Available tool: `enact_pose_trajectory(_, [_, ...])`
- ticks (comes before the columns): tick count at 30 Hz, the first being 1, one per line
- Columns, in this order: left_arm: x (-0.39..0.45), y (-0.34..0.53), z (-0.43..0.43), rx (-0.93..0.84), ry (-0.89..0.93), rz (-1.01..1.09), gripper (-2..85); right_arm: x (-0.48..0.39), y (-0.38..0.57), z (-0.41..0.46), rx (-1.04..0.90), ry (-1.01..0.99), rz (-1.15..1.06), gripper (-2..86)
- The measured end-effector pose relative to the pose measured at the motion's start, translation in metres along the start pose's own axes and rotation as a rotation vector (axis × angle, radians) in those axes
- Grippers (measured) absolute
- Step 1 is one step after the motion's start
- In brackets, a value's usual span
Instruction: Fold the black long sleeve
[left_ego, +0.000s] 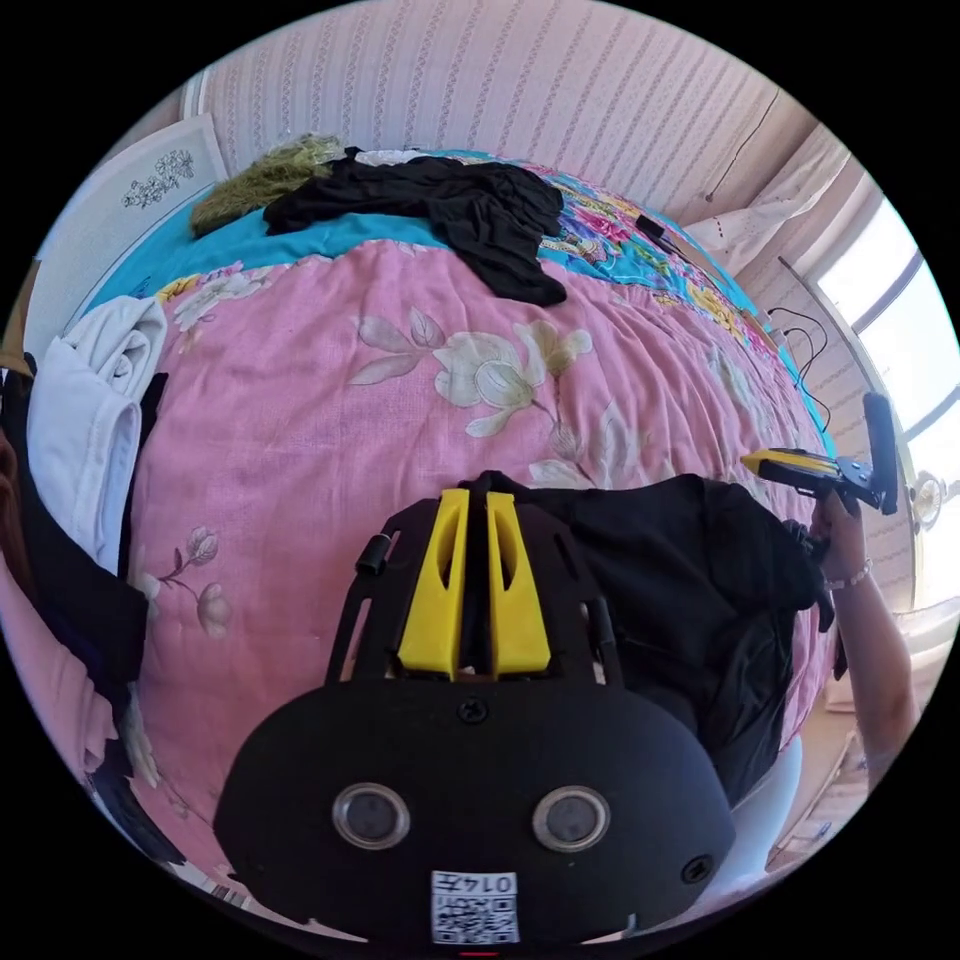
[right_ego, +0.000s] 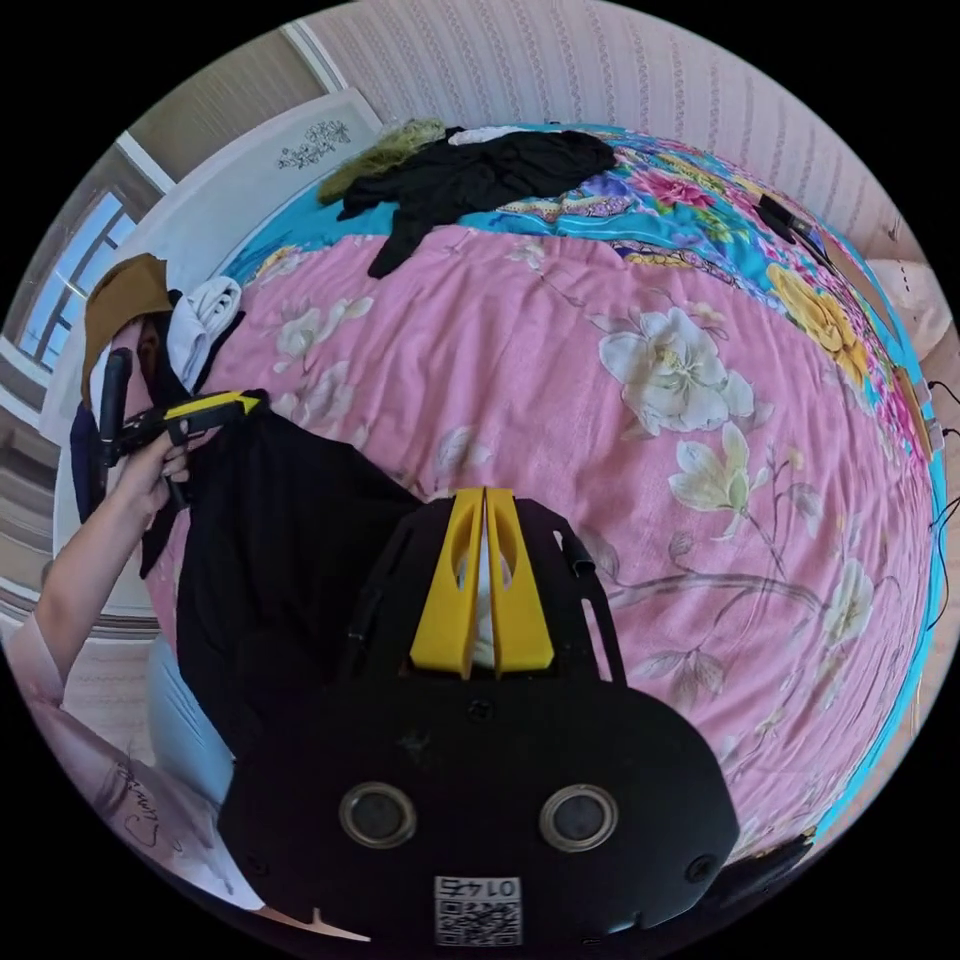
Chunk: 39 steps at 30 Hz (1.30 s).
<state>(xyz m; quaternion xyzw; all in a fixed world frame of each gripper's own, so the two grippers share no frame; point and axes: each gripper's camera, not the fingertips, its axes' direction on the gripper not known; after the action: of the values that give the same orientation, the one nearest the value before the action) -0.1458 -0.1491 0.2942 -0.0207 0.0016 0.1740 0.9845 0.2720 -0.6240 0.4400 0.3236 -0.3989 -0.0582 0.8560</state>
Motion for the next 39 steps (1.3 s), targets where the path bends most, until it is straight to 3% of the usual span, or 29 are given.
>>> enact_pose_trajectory(3, [0.001,-0.004,-0.015,0.029,0.02,0.049,4.5,-0.009,0.008,-0.03,0.047,-0.093,-0.07,5.1])
enact_pose_trajectory(7, [0.013,-0.005,-0.016,0.034,-0.023,0.118,4.9,-0.024,0.002,-0.02,-0.06,-0.109,-0.131,12.1])
enact_pose_trajectory(11, [0.017,-0.015,0.002,-0.011,-0.021,0.091,4.9,-0.024,-0.017,0.002,-0.189,-0.034,-0.129,6.7])
enact_pose_trajectory(15, [0.018,-0.033,0.015,0.014,0.019,0.057,4.8,-0.005,-0.041,-0.057,-0.052,-0.094,-0.089,1.9])
enact_pose_trajectory(22, [0.029,-0.059,0.058,-0.02,0.01,0.033,4.4,0.04,-0.083,-0.066,-0.141,-0.067,0.035,1.2])
enact_pose_trajectory(27, [0.028,-0.073,0.048,-0.093,0.098,0.027,6.6,0.053,-0.078,-0.125,-0.07,-0.133,0.104,5.7])
enact_pose_trajectory(33, [0.032,-0.053,-0.001,-0.105,-0.229,0.205,7.9,0.064,0.013,-0.305,0.195,-0.037,0.128,8.2])
enact_pose_trajectory(39, [0.077,-0.007,-0.022,-0.085,-0.093,0.317,7.1,0.053,0.188,-0.435,0.284,0.148,0.293,7.7])
